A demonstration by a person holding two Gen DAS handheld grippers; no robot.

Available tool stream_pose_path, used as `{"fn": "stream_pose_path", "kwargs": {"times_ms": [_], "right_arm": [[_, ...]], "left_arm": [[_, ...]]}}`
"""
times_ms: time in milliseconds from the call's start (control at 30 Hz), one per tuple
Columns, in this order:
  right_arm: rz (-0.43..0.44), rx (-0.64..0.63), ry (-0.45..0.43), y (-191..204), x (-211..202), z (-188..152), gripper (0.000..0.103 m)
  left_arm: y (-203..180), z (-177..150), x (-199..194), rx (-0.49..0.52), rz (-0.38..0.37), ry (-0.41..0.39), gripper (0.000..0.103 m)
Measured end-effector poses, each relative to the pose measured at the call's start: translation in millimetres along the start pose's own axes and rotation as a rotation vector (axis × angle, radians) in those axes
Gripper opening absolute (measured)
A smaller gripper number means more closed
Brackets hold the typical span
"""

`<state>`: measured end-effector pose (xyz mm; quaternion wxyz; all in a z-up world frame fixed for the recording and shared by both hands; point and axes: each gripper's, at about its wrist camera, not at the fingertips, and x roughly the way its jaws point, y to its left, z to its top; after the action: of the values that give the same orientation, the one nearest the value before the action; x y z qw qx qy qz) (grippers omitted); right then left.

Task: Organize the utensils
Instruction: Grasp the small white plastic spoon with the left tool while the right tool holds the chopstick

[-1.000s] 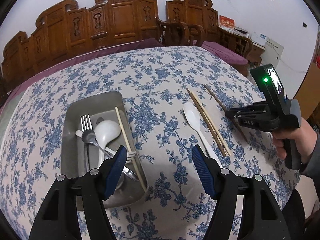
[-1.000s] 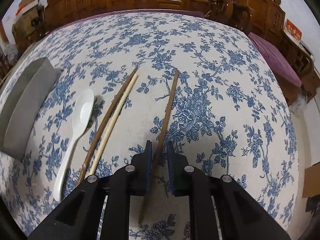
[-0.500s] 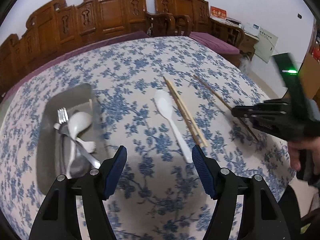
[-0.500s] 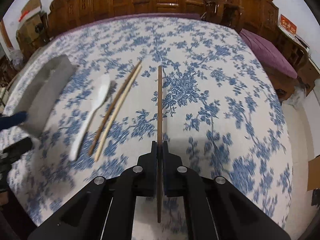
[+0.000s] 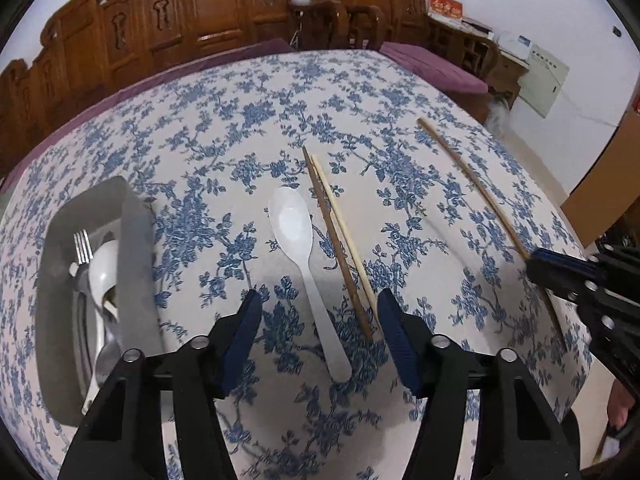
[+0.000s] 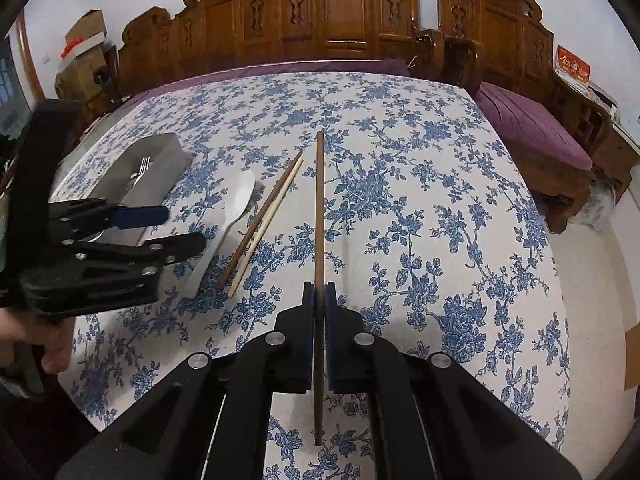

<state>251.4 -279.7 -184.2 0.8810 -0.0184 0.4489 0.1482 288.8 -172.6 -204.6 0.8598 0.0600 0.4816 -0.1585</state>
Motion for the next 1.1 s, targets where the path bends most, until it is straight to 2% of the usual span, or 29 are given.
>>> {"fn": "stream_pose_path", "kwargs": {"times_ms": [167, 300, 433, 500, 700, 767, 933, 1100], "right_arm": [[0.02, 0.024, -0.01, -8, -5, 2, 0.006], [0.03, 0.057, -0.008, -16, -6, 3, 0.006], [0.038, 0.068, -0.011, -20, -7, 3, 0.006], [0.041, 0.069, -0.012, -21, -8, 3, 0.006], [0.052, 0.067, -0.015, -19, -9, 3, 0.006], [0.054, 0.062, -0.013, -18, -8, 3, 0.006], [0.048, 0.052, -0.012, -12, -8, 3, 0.006], [0.07, 0.057, -0.036, -8, -18, 7, 0.006]], "left_arm": [[5, 9, 24, -0.029, 0.019, 0.053, 0.046], [8, 14, 44, -0.047, 0.021, 0.115, 0.031], [8, 16, 52, -0.047, 0.029, 0.149, 0.03], [5, 16, 55, -0.036, 0.044, 0.165, 0.025], [3, 20, 59, -0.018, 0.068, 0.174, 0.022], [2, 22, 60, -0.016, 0.06, 0.173, 0.007], [8, 19, 54, -0.032, 0.055, 0.182, 0.006], [20, 8, 20, -0.046, 0.051, 0.134, 0.006]]}}
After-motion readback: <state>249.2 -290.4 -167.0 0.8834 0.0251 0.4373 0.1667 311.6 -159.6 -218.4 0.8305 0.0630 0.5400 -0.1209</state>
